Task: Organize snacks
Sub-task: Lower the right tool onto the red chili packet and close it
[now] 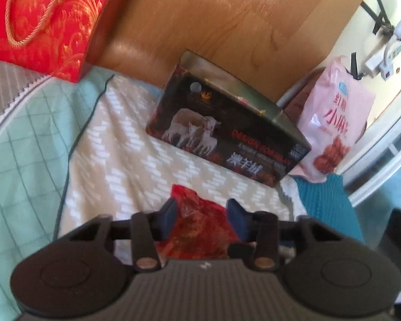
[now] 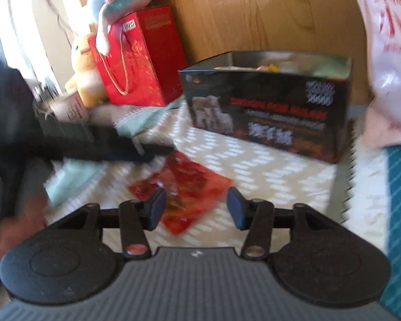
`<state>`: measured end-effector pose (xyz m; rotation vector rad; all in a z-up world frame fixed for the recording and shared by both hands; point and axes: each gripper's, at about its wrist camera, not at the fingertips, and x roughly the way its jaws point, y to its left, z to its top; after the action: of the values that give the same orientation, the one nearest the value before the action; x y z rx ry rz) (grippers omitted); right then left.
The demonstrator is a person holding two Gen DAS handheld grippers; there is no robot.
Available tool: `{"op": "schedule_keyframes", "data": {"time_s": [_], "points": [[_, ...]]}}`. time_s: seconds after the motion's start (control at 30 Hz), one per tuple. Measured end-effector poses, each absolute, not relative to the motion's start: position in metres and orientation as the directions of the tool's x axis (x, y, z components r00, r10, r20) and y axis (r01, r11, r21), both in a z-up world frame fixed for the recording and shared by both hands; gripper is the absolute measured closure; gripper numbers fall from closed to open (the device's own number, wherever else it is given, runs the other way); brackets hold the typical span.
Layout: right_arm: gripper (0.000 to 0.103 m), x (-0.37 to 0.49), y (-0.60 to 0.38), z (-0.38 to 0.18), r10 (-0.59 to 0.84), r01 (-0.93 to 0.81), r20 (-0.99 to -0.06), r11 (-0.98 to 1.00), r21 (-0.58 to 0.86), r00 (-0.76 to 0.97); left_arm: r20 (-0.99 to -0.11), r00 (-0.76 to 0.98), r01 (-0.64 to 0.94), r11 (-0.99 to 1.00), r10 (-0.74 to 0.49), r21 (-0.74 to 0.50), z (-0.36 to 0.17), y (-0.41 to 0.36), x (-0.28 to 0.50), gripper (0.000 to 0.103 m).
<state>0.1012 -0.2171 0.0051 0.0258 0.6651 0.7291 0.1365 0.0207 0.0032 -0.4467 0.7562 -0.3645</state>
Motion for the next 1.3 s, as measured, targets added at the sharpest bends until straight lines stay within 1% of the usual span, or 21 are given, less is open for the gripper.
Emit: {"op": "schedule_keyframes", "data": {"time_s": [0.07,0.2,0.3,0.5,0.6,0.67,0.8,0.9,1.1,1.23,1.3], "points": [[0.066,0.09,-0.218,0.004,0.605,-0.605,-0.552,0.767,0.211,0.574,-0.585,0.687,0.157,0.874,-0.431,-0.46,0.006,0.011,0.129,0.069],[0.069,0.07,-0.225,0.005,0.609,-0.621,-0.559,0.758,0.201,0.563,-0.584,0.668,0.162,0.856,-0.461,-0.491,0.007,0.011,0.109,0.069],[0.07,0.045,-0.235,0.004,0.615,-0.638,-0.563,0.747,0.189,0.553,-0.583,0.664,0.186,0.859,-0.468,-0.477,0.008,0.004,0.086,0.069],[0.07,-0.018,-0.242,0.0,0.66,-0.71,-0.562,0.683,0.172,0.498,-0.599,0.665,0.236,0.887,-0.446,-0.398,0.015,-0.016,0.038,0.068],[0.069,-0.036,-0.242,-0.005,0.681,-0.721,-0.566,0.662,0.203,0.466,-0.602,0.652,0.254,0.88,-0.462,-0.4,0.016,-0.022,0.023,0.068],[0.069,-0.04,-0.243,-0.005,0.685,-0.715,-0.563,0.664,0.221,0.462,-0.608,0.654,0.253,0.887,-0.451,-0.386,0.017,-0.024,0.016,0.065],[0.069,-0.034,-0.257,-0.005,0.701,-0.665,-0.548,0.678,0.313,0.457,-0.614,0.663,0.228,0.896,-0.429,-0.38,0.019,-0.018,0.007,0.063],[0.068,-0.033,-0.269,-0.004,0.699,-0.628,-0.531,0.695,0.349,0.479,-0.613,0.674,0.193,0.898,-0.414,-0.395,0.022,-0.006,0.001,0.057],[0.067,-0.025,-0.282,-0.008,0.696,-0.566,-0.518,0.713,0.414,0.498,-0.586,0.656,0.156,0.845,-0.476,-0.512,0.015,0.023,-0.011,0.057],[0.067,-0.013,-0.285,-0.016,0.732,-0.543,-0.501,0.679,0.493,0.461,-0.566,0.626,0.153,0.796,-0.537,-0.586,0.006,0.029,-0.017,0.057],[0.067,-0.007,-0.279,-0.018,0.762,-0.535,-0.491,0.647,0.544,0.422,-0.552,0.636,0.161,0.792,-0.539,-0.589,0.003,0.029,-0.019,0.057]]}}
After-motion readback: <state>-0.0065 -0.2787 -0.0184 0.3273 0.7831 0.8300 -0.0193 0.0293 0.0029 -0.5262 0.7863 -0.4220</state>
